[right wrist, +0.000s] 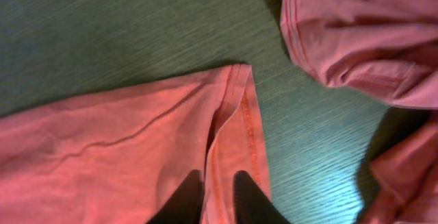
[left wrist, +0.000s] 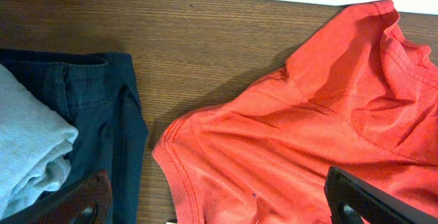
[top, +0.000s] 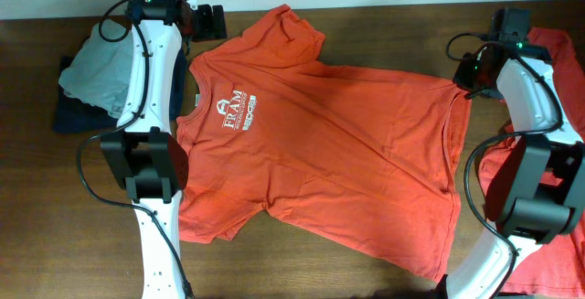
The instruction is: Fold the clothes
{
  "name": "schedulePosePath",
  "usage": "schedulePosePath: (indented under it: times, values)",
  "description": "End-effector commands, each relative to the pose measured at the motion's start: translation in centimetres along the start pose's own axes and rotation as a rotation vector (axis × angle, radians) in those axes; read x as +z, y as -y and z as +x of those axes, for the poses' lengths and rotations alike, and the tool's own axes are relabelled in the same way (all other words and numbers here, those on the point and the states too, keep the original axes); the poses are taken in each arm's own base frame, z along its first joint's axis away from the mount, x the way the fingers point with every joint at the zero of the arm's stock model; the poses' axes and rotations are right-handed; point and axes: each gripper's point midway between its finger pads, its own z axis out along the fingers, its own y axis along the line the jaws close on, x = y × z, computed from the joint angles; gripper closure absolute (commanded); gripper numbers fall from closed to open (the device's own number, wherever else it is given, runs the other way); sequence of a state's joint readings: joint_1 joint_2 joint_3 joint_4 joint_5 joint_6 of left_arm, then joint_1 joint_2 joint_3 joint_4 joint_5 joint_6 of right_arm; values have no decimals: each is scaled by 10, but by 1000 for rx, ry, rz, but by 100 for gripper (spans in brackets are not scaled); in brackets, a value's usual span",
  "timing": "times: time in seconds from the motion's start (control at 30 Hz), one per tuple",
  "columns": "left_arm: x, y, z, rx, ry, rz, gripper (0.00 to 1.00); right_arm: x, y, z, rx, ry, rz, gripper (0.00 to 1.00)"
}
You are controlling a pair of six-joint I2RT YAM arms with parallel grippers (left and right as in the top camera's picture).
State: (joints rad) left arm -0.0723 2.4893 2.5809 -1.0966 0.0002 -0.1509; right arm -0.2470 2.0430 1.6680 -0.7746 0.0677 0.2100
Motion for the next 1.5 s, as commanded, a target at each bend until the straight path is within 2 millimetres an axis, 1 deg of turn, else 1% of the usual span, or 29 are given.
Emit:
schedulePosePath:
  times: [0.0,0.13,0.3,0.37,0.4,0.47,0.53,0.6,0.67,0.77,0.83,1.1,1.27,1.3,1.33,1.47]
  values:
    - [-6,1,-3,1,12,5,1,18,1,5,51,-26,23,82]
    - [-6,1,-3,1,12,5,1,37,6,13,73,-61,37,82]
    - [-6,1,-3,2,12,5,1,56,17,22,111,-100,49,82]
    - [-6,1,-3,2,12,5,1,60,22,24,133,-108,55,82]
    - [-6,1,-3,2,12,5,1,62,27,25,161,-113,61,80]
    - [-6,1,-3,2,12,5,1,64,29,26,184,-120,56,75]
    - [-6,1,-3,2,12,5,1,67,29,27,193,-125,42,75]
    - [-6,1,-3,2,12,5,1,69,25,26,195,-126,19,74]
    - [-6,1,-3,2,12,5,1,70,21,24,197,-122,-7,69]
    - [-6,1,-3,2,12,5,1,70,14,22,199,-117,-46,67]
    - [-6,1,-3,2,12,5,1,70,11,21,206,-118,-64,67]
    - [-6,1,-3,2,12,5,1,70,10,20,234,-113,-64,67]
    - [-6,1,-3,2,12,5,1,72,9,19,304,-111,-62,68]
    - [-6,1,-3,2,12,5,1,72,7,19,313,-110,-63,71]
    - [-6,1,-3,2,12,5,1,72,6,19,313,-110,-64,72]
    - [-6,1,-3,2,12,5,1,75,-4,19,298,-105,-73,73]
